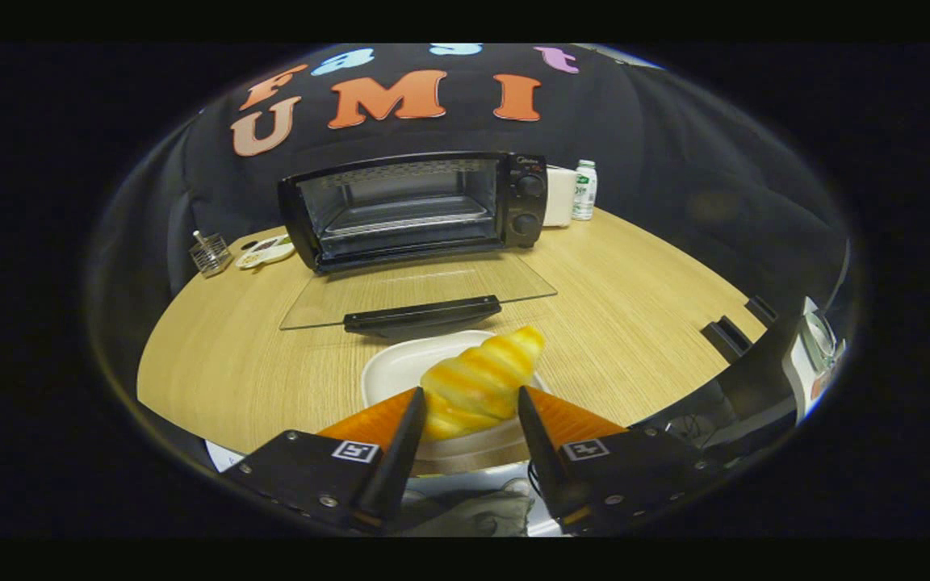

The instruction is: Open the toaster oven, put the food inside, and close the toaster oven door.

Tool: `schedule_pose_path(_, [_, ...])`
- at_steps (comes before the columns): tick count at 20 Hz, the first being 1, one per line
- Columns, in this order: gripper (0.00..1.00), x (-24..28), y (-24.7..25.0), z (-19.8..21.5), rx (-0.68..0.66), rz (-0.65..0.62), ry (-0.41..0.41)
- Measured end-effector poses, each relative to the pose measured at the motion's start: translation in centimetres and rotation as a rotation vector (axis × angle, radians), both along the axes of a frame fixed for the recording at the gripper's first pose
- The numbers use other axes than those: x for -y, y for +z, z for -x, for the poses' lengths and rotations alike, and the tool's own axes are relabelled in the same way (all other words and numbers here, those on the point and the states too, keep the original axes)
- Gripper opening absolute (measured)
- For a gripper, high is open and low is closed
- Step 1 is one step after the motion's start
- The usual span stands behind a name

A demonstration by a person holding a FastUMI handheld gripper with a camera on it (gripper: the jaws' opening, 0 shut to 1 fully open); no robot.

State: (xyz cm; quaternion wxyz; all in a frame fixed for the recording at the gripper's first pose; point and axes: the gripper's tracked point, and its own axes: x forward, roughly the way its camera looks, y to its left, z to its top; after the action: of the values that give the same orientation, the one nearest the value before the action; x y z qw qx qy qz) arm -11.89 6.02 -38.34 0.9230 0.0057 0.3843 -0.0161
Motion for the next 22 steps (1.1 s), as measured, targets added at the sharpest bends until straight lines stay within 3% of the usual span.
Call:
schedule_pose_path(4, [0.98, -0.8, -1.9, 0.5, -0.054, 0.016, -0.045])
schedule_pose_path(5, [0.99, -1.0, -2.3, 0.5, -0.063, 0.036, -0.049])
schedule_pose_path(8, [1.0, -1.1, -2.4, 0.1, -0.045, 0.086, -0.041])
schedule_pose_path(10, [0.89, -1.2, -1.9, -0.1, -0.035, 0.067, -0.041])
schedule_pose_path(14, [0.8, -0.5, 0.2, -0.3, -0.008, 0.038, -0.045])
schedule_pose_path(22, [0.8, 0.7, 7.0, -2.9, 0.103, 0.019, -0.035])
